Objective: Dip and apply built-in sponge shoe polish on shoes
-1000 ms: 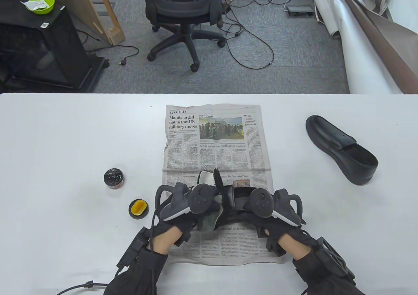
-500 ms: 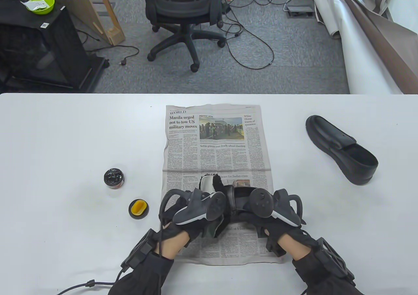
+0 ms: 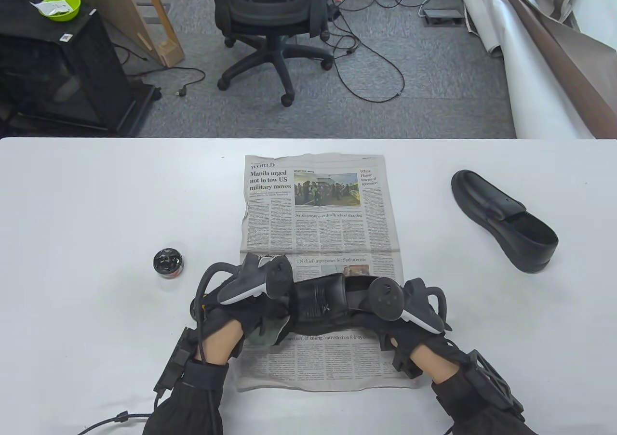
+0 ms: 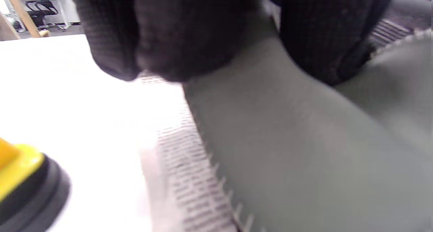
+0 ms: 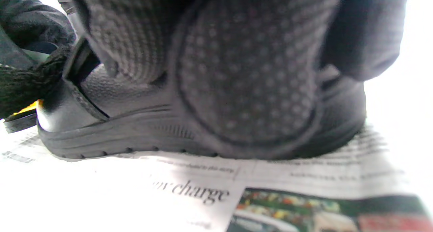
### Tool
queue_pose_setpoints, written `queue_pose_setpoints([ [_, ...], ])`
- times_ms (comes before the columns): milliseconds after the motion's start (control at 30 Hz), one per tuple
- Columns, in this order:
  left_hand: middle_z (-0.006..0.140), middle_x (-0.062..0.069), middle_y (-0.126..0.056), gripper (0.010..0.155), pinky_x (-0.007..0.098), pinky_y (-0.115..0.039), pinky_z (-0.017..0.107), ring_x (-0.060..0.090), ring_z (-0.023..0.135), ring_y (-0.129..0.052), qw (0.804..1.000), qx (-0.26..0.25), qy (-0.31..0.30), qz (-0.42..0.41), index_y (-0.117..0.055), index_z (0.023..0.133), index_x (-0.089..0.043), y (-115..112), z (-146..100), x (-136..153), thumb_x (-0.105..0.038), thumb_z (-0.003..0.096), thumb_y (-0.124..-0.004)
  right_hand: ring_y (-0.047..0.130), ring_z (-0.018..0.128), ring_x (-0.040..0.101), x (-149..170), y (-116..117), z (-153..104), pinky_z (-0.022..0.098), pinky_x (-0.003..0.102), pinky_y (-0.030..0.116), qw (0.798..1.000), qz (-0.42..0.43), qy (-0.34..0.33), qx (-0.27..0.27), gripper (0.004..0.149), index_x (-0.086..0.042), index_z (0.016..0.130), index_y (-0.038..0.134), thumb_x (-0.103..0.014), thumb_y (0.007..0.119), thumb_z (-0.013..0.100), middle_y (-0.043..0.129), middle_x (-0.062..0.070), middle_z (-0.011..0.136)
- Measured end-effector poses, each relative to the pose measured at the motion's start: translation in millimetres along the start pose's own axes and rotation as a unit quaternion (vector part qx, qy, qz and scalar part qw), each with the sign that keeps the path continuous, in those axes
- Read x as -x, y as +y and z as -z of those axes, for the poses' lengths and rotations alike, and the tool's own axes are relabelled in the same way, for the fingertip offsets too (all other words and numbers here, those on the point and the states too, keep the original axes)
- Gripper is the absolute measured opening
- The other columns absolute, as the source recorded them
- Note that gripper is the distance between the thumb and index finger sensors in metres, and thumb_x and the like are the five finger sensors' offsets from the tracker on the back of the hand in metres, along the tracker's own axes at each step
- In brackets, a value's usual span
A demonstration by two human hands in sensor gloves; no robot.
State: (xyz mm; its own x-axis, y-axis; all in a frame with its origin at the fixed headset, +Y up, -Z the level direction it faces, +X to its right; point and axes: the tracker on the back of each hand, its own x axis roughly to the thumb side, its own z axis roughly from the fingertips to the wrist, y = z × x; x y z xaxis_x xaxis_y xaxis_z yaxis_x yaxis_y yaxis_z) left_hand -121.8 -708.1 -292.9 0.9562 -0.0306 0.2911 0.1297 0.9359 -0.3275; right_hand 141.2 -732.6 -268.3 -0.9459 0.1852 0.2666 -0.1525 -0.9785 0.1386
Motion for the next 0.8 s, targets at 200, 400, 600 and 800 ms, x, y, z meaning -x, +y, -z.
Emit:
queue_pose_setpoints([
  [200, 0.057, -0.005, -0.099, 0.054, 0.04, -0.088, 0.051, 0.004, 0.021, -0.099, 0.99, -0.062, -0.06, -0.108, -0.079, 0.084, -0.028, 5.1, -0.5, -18.9, -0.05, 0.0367, -0.094, 0.107, 0.012, 0.001, 0.1, -0.2, 0.2, 0.034, 0.034, 0.092, 1.0, 0.0, 0.0, -0.001, 0.046, -0.025, 0.065, 0.098, -0.054, 0.087, 0.031, 0.098, -0.001, 0.057],
  [400, 0.057, -0.008, -0.099, 0.055, 0.039, -0.09, 0.05, 0.003, 0.02, -0.1, 0.981, -0.127, -0.11, -0.096, -0.079, 0.083, -0.029, 5.0, -11.6, -73.0, -0.051, 0.0351, -0.094, 0.107, 0.012, 0.001, 0.3, -0.3, 0.5, 0.034, 0.034, 0.091, 1.0, 0.001, -0.001, -0.002, 0.046, -0.025, 0.065, 0.098, -0.054, 0.087, 0.031, 0.098, -0.001, 0.057],
  [600, 0.055, -0.006, -0.1, 0.054, 0.039, -0.091, 0.046, 0.003, 0.017, -0.1, 0.987, -0.132, -0.065, -0.07, -0.08, 0.081, -0.028, -5.2, -10.5, -89.1, -0.052, 0.0347, -0.094, 0.107, 0.012, 0.001, 0.1, -0.3, 0.6, 0.034, 0.034, 0.092, 1.0, -0.001, -0.001, -0.001, 0.046, -0.025, 0.065, 0.098, -0.054, 0.087, 0.031, 0.098, -0.001, 0.057],
  [800, 0.056, -0.006, -0.099, 0.052, 0.039, -0.09, 0.048, 0.004, 0.018, -0.099, 0.998, -0.037, -0.044, 0.002, -0.079, 0.08, -0.029, -6.0, -6.7, -77.4, -0.051, 0.0358, -0.094, 0.107, 0.012, 0.001, 0.3, -0.2, 0.7, 0.034, 0.033, 0.092, 1.0, -0.001, 0.0, -0.001, 0.046, -0.026, 0.065, 0.098, -0.055, 0.087, 0.031, 0.098, -0.001, 0.057],
])
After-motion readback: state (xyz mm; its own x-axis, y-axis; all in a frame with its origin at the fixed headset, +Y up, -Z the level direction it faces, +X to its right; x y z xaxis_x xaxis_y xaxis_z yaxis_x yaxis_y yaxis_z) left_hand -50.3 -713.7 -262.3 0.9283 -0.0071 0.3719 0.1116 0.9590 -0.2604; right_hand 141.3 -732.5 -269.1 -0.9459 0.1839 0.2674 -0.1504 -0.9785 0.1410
